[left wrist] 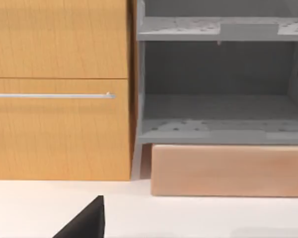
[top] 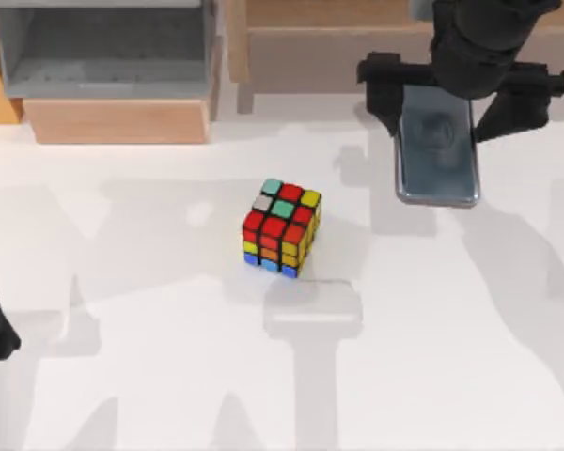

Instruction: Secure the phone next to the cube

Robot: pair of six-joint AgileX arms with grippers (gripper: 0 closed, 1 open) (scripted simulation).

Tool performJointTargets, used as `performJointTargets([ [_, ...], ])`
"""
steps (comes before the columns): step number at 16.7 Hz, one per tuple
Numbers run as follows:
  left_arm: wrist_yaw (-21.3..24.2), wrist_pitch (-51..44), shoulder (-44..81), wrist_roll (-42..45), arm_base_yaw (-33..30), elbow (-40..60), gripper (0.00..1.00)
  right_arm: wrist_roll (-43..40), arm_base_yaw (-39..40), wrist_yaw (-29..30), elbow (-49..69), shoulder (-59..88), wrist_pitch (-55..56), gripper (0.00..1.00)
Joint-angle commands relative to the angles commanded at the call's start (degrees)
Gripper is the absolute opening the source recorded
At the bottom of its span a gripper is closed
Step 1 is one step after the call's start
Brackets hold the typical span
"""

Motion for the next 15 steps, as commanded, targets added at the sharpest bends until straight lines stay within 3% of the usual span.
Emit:
performJointTargets([
  [15,0.00,0.00,0.00,0.00,0.00,0.00,1.00,-1.45,-0.03,-1.20,-6.00,6.44,10.03,0.00],
])
